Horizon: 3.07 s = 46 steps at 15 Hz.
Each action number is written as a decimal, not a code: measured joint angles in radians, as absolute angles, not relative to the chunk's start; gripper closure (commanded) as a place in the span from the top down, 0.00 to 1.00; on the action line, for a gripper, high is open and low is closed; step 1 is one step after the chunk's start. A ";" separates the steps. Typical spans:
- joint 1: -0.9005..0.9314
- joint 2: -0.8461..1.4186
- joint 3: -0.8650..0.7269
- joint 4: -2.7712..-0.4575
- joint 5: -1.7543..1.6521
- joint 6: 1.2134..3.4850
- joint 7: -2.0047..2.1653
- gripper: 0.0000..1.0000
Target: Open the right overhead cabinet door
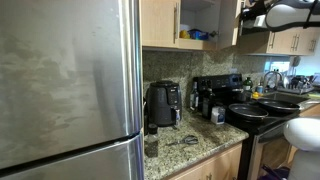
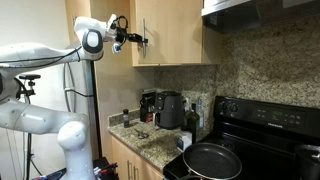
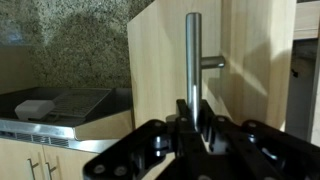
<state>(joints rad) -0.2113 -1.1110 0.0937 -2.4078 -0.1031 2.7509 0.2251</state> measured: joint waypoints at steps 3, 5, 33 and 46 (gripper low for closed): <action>-0.161 -1.127 0.033 -2.419 -0.082 2.747 0.154 0.04; -0.128 -1.136 -0.006 -2.423 -0.071 2.741 0.108 0.04; 0.001 -1.145 -0.215 -2.258 -0.046 2.413 -0.108 0.04; -0.353 -1.266 -0.236 -1.764 -0.239 1.803 0.089 0.64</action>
